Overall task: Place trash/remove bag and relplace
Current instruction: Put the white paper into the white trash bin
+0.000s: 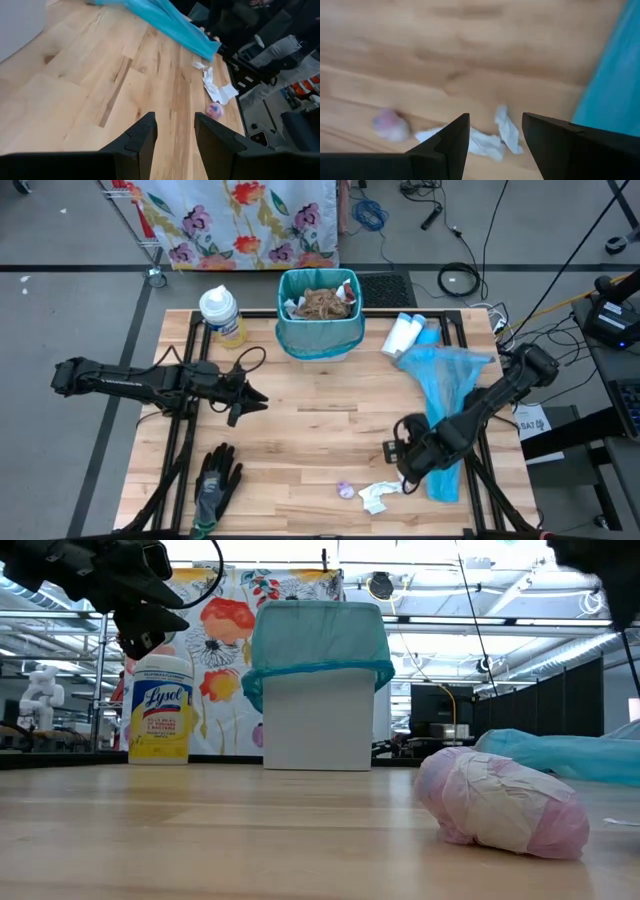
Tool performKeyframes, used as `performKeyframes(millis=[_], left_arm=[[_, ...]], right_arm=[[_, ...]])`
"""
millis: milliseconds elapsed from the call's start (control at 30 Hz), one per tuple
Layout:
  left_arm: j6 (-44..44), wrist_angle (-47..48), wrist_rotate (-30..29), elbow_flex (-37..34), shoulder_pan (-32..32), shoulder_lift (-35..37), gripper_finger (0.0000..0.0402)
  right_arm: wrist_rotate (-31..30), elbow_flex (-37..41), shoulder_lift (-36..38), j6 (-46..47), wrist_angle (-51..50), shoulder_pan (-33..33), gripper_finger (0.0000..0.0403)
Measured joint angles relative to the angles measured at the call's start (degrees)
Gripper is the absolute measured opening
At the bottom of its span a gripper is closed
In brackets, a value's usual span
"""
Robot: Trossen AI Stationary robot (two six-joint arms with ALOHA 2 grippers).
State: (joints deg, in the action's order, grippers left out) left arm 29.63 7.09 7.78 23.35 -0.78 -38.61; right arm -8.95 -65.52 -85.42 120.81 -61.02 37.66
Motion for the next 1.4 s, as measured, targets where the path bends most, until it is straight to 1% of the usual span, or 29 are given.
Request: performKeyframes(millis=[67,200,300,367,533,600,700,800,867,933,1067,1133,1267,1400], left_arm=[[0.0,0.0,0.0,0.0,0.0,0.0,0.0136],[0.0,-0.1,0.0,0.0,0.0,0.0,0.0136],[0.0,-0.1,0.0,0.0,0.0,0.0,0.0136],[0.0,-0.1,0.0,0.0,0.0,0.0,0.0136],[0.0,-0.1,0.0,0.0,0.0,0.0,0.0136],[0.0,-0.1,0.0,0.0,0.0,0.0,0.0136],[0.0,-0.1,0.0,0.0,0.0,0.0,0.0136],[0.0,-0.1,0.0,0.0,0.0,0.0,0.0136],[0.0,-0.1,0.0,0.0,0.0,0.0,0.0136],[0.0,-0.1,0.0,0.0,0.0,0.0,0.0136],[0.0,-0.1,0.0,0.0,0.0,0.0,0.0136],[-0.1,-0.1,0.0,0.0,0.0,0.0,0.0136],[-0.4,-0.1,0.0,0.0,0.0,0.0,0.0136],[-0.4,-0.2,0.0,0.0,0.0,0.0,0.0136]], right_arm=[[1.4,2.9,-1.1,1.0,5.1,0.5,0.0173],[1.6,6.6,-3.5,1.3,14.0,1.1,0.0173],[2.2,7.3,-5.7,1.8,14.2,1.1,0.0171],[4.7,7.3,-7.5,2.0,13.7,1.1,0.0164],[9.4,7.3,-12.6,1.2,15.7,1.1,0.0137],[9.9,7.3,-14.7,1.1,17.8,1.3,0.0125],[11.0,7.1,-16.7,0.5,19.3,1.4,0.0094],[10.8,7.1,-17.3,0.3,20.1,1.5,0.0034],[10.0,6.6,-16.5,-0.3,19.7,1.5,0.001],[7.6,5.5,-15.3,0.0,17.1,1.5,0.001],[4.3,0.9,-10.5,-0.2,6.4,0.9,0.0002],[1.7,-1.9,-8.9,-0.2,-0.9,0.6,0.0003],[-3.2,-10.2,-5.9,-1.6,-14.6,-0.3,0.0001],[-8.3,-19.3,-4.7,-5.9,-26.5,-2.5,0.0001]])
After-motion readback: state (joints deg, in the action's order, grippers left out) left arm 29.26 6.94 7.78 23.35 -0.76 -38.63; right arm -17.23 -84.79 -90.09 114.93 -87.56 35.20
